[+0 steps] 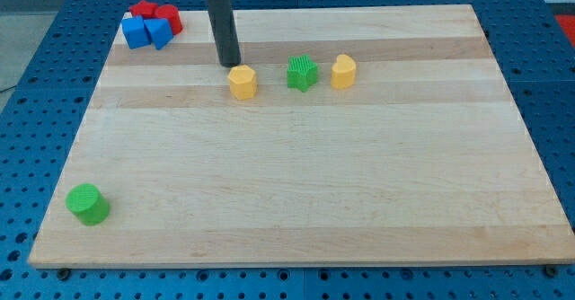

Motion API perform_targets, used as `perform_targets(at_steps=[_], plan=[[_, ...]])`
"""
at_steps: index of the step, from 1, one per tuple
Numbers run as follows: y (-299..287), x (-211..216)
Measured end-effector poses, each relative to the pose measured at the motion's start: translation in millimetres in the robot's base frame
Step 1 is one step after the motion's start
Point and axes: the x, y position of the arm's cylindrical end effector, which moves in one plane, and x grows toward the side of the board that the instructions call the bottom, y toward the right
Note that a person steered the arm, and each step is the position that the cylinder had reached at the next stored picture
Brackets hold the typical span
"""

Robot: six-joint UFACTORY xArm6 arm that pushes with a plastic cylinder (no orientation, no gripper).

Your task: Slide the green star slightly down

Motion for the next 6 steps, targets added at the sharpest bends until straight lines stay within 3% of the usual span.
perform_targets(at_steps=[2,4,6], plan=[[112.3,19.5],[111.6,77.7],[125.4,82.0]])
